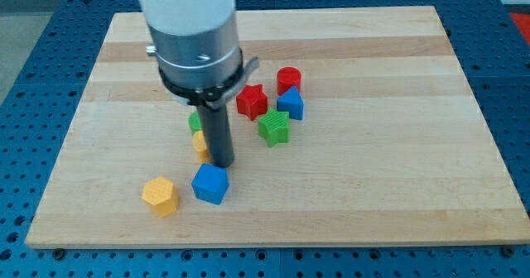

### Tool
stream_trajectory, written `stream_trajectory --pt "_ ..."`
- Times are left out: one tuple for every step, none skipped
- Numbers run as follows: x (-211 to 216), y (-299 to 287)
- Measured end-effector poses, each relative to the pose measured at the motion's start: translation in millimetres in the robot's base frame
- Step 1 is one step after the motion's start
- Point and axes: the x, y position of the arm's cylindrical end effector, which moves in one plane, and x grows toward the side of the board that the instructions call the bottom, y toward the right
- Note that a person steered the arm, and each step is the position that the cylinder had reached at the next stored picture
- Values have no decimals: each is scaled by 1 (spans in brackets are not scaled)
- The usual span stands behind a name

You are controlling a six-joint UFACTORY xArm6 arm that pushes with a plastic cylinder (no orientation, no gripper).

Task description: Slide the green circle closer to the red star

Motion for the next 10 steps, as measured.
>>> stream_trajectory --pt "-12 -24" --pt "-20 -46" --pt "-25 -59" --pt "-24 -37" --pt "-24 -21" --pt "-27 -21" --pt "-41 -32" --pt "-64 -37" --pt "-96 -44" --pt "-115 -52"
